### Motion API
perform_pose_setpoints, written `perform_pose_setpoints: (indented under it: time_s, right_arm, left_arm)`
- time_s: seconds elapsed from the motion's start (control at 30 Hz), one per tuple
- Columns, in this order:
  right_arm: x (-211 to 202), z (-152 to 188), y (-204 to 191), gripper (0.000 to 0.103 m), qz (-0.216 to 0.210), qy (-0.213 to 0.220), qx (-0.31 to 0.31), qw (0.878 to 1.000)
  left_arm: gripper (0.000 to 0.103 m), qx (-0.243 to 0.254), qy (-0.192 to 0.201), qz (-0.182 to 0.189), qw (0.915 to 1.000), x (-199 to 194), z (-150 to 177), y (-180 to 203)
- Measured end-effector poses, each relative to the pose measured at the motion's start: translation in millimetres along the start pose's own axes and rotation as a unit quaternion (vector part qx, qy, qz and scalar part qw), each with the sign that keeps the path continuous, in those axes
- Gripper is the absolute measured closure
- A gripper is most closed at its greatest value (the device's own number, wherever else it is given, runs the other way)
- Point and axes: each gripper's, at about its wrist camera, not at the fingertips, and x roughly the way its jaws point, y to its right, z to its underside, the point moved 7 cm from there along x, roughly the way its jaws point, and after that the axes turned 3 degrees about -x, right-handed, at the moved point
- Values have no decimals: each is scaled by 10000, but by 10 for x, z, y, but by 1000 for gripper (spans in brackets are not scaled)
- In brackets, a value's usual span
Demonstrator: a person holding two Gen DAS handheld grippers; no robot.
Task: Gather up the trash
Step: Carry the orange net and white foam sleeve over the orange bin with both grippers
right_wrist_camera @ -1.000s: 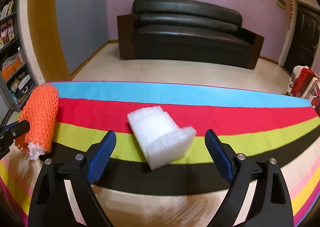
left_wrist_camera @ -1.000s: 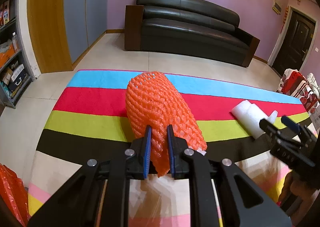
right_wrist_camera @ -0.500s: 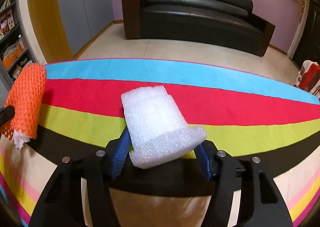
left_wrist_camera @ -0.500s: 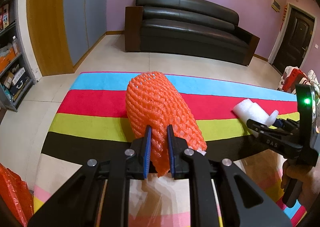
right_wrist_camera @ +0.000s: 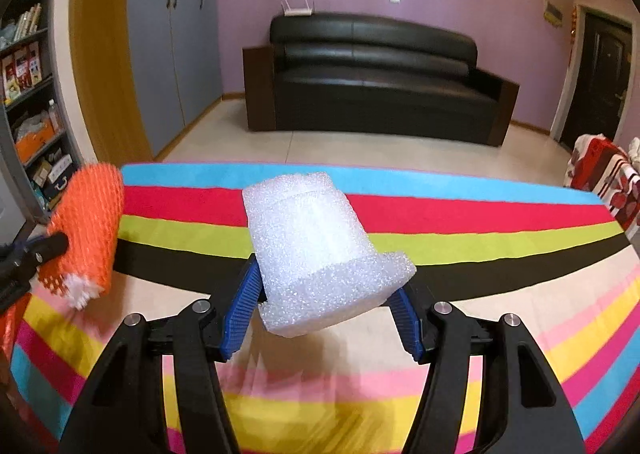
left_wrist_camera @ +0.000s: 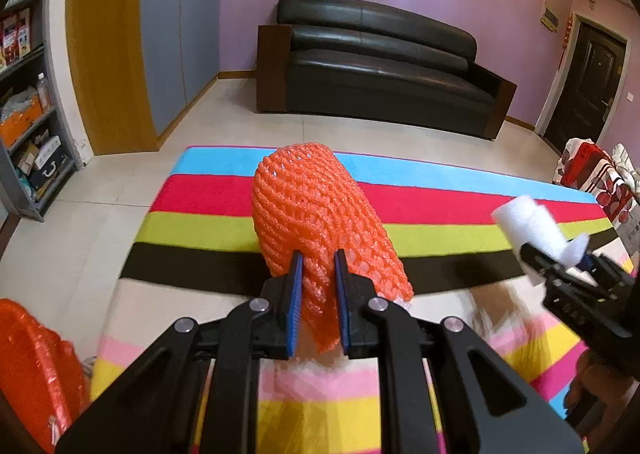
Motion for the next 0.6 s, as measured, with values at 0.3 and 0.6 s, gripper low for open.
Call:
perform_pose_setpoints:
  time_s: [0.3,0.6]
  right_arm:
    - [-702,171,-273,45,-115,350,1,9993]
    - [-1030,688,-587,45,-241,124,-98,9996]
  left_arm:
    - [88,-48,249,-144,9996,-598,285,-247]
    - [88,-15,131,-206,9997,-979,816,-293]
